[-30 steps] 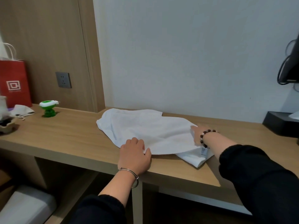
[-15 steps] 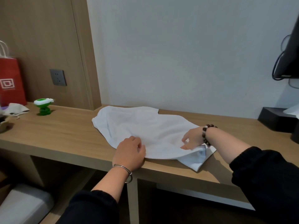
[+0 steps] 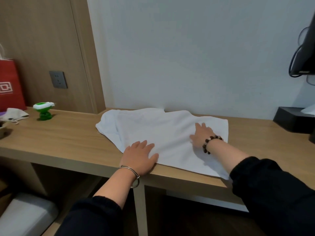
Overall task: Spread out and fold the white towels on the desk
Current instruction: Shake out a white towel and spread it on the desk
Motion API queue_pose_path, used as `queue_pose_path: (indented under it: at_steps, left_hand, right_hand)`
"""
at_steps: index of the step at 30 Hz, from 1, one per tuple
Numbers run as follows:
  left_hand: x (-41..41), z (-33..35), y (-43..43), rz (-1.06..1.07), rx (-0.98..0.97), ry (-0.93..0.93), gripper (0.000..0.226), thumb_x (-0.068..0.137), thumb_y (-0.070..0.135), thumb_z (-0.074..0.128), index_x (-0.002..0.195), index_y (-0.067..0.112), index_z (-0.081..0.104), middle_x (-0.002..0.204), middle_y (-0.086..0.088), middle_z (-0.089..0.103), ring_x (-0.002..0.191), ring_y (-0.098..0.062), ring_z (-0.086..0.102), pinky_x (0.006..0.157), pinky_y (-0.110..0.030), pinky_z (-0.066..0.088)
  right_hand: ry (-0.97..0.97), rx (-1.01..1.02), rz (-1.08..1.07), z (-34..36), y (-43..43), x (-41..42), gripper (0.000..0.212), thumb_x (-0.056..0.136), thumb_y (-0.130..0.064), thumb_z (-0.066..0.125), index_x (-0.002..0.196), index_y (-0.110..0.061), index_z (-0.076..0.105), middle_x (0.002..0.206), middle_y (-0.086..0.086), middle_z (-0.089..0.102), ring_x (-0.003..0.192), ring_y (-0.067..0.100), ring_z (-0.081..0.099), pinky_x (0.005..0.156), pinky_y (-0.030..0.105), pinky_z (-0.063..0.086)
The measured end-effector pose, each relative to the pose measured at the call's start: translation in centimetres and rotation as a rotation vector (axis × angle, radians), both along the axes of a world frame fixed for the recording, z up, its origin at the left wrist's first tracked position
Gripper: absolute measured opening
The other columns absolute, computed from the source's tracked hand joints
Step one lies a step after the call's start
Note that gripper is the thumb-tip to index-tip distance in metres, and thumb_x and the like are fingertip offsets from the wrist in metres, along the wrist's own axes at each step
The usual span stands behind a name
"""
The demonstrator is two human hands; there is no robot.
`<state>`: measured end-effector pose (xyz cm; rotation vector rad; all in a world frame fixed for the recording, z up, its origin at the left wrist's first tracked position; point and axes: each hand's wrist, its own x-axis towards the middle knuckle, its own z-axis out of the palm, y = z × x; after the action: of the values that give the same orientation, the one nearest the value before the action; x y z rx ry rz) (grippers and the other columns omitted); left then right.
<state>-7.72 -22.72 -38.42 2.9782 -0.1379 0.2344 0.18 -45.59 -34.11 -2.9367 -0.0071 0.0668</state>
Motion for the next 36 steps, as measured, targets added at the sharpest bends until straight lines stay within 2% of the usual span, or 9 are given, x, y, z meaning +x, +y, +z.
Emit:
queue_pose_path:
  at_steps: [4,8,10,13,17,20,27,33,36]
  left_hand:
    - [-0.7,0.7,-1.6,-0.034,0.000,-0.086,0.047,0.095,0.047,0.031,0.137,0.030,0.044,0.142,0.005,0.045,0.128,-0.018,0.035,0.102,-0.033,0.033]
    - [-0.3,2.2,-4.2,-0.243,-0.337,-0.044,0.037,0.096,0.037,0.041,0.130,0.030,0.055,0.135,0.006,0.054,0.123,-0.013,0.044,0.098,-0.024,0.033]
    - [0.2,2.4,-4.1,-0.265,-0.333,-0.124,0.036,0.096,0.030,0.045,0.131,0.028,0.053,0.143,0.005,0.044,0.132,-0.014,0.035,0.107,-0.026,0.025]
    - [1.1,1.8,-1.6,-0.053,-0.102,-0.289,0.041,0.097,0.030,0.041,0.137,0.030,0.045,0.153,0.003,0.028,0.142,-0.018,0.018,0.115,-0.037,0.016]
    - [1.4,0.8,3.5,0.271,-0.020,-0.243,0.050,0.097,0.034,0.033,0.146,0.031,0.022,0.158,-0.002,0.010,0.145,-0.025,0.006,0.114,-0.052,0.014]
    - [1.2,0.4,5.8,0.374,-0.204,-0.189,0.062,0.093,0.033,0.041,0.148,0.017,0.017,0.152,-0.009,0.022,0.138,-0.028,0.023,0.110,-0.047,0.028]
    - [0.7,0.8,6.2,0.544,-0.461,-0.278,0.062,0.086,0.029,0.053,0.142,0.017,0.028,0.139,-0.009,0.040,0.124,-0.029,0.040,0.100,-0.043,0.040]
    - [1.0,1.6,7.2,0.680,-0.506,-0.236,0.045,0.088,0.029,0.050,0.132,0.025,0.043,0.121,-0.004,0.058,0.114,-0.026,0.048,0.099,-0.039,0.035]
    - [0.8,2.0,7.8,0.628,-0.938,-0.359,0.046,0.085,0.011,0.056,0.129,0.022,0.050,0.117,-0.002,0.059,0.101,-0.020,0.056,0.089,-0.034,0.046]
  right_hand:
    - [0.190,-0.128,0.142,-1.7,-1.1,-1.6,0.066,0.096,-0.058,0.022,0.151,-0.023,0.009,0.159,0.006,0.005,0.144,0.032,0.010,0.112,0.056,0.019]
    - [0.149,-0.269,-0.119,0.2,-3.7,-0.7,0.056,0.098,-0.034,0.024,0.151,-0.021,0.011,0.159,0.009,0.006,0.144,0.033,0.006,0.111,0.064,0.004]
    - [0.030,-0.231,-0.044,0.4,-3.1,-0.9,0.058,0.097,-0.024,0.028,0.151,-0.021,0.007,0.159,0.007,0.000,0.145,0.030,0.001,0.113,0.061,0.003]
    - [0.073,-0.012,0.231,-0.8,-1.0,-2.1,0.051,0.101,-0.028,0.026,0.150,-0.020,0.013,0.158,0.004,0.015,0.142,0.026,0.019,0.114,0.050,0.018]
    - [0.134,-0.317,0.061,0.4,-0.4,-3.0,0.033,0.095,-0.025,0.027,0.124,-0.018,0.040,0.128,0.005,0.052,0.118,0.032,0.046,0.105,0.063,0.022]
    - [0.003,-0.483,0.067,1.7,2.6,-2.6,0.026,0.091,-0.020,0.031,0.109,-0.017,0.050,0.121,0.004,0.057,0.121,0.030,0.045,0.107,0.065,0.013]
    - [0.041,-0.073,0.206,-2.7,8.8,0.1,0.059,0.097,-0.051,0.012,0.151,-0.029,0.008,0.160,-0.002,-0.001,0.146,0.023,-0.001,0.112,0.059,0.004]
    - [-0.004,-0.081,0.193,-3.4,8.8,0.6,0.058,0.096,-0.052,0.012,0.150,-0.031,0.009,0.160,-0.005,-0.003,0.146,0.021,-0.002,0.112,0.059,0.005]
    - [-0.025,-0.072,0.178,-3.4,8.8,0.4,0.058,0.095,-0.051,0.013,0.150,-0.031,0.010,0.160,-0.005,-0.001,0.146,0.021,0.000,0.113,0.057,0.006]
